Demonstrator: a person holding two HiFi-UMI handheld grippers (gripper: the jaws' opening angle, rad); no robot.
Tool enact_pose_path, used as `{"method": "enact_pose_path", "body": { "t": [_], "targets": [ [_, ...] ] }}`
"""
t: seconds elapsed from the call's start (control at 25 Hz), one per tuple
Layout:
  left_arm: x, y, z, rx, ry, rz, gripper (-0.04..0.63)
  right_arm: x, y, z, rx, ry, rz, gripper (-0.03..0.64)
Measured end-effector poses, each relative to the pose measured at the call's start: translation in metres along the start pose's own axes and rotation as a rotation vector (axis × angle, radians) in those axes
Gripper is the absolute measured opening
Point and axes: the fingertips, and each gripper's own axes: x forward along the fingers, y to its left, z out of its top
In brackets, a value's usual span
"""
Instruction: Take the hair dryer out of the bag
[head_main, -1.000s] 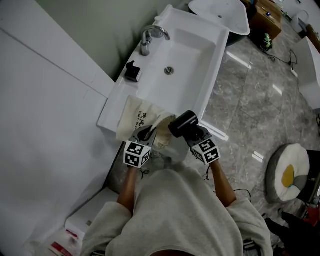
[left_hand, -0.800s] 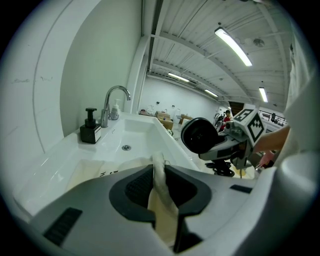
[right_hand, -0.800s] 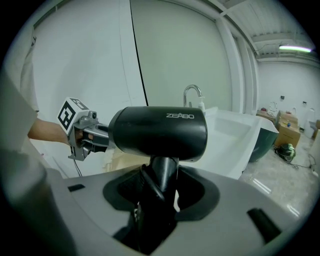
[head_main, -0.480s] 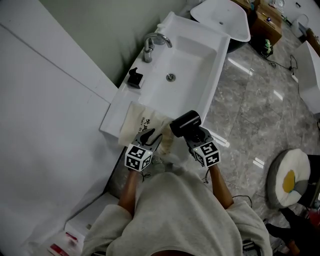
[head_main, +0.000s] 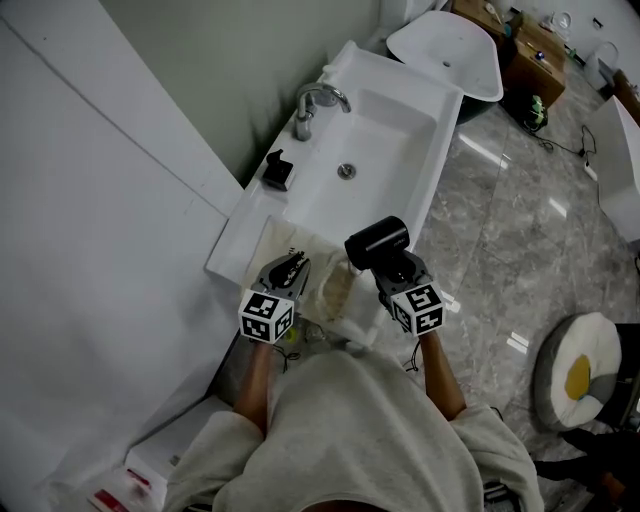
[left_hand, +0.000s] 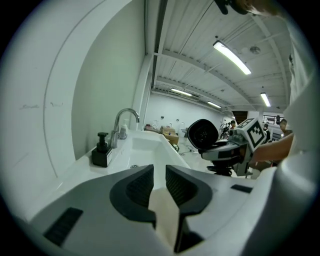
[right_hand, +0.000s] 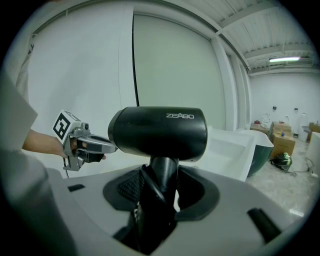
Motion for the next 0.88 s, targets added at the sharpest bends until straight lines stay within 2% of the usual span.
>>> {"method": "enact_pose_path", "body": {
  "t": [0.28,0.88],
  "targets": [
    [-0.009,0.017,0.032,0.054,-0.053,0.043,0.02,-0.003,-0.009,0.043,-0.027,-0.08,-0.016,0.17],
    [-0.008,0.028,0.097,0.124,-0.145,0.059,0.015,-0.007,-0.019,0.116,-0.076,-0.222,-0.056,0.172]
  ]
}}
